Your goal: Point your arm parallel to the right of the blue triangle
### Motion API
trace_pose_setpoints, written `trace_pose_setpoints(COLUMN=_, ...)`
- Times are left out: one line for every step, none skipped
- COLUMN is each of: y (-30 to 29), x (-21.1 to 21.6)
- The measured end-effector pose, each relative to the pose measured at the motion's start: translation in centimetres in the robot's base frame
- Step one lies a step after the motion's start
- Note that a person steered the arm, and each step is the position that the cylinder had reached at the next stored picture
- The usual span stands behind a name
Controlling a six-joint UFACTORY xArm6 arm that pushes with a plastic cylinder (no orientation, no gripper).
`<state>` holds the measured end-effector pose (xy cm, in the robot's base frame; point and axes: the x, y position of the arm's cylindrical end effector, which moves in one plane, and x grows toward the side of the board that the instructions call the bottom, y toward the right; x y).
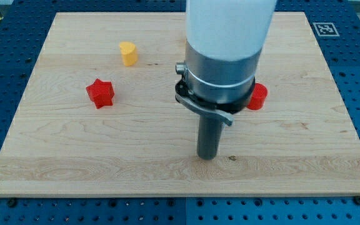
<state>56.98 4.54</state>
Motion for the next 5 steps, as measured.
trace_pose_setpoints(y=3.9, x=1.1)
trace_pose_setpoints(y=4.5, x=1.2)
trace_pose_setpoints(y=5.3, x=1.0)
trace_pose_setpoints(y=5.8, x=-0.5)
trace_pose_setpoints(y=5.8, x=-0.6)
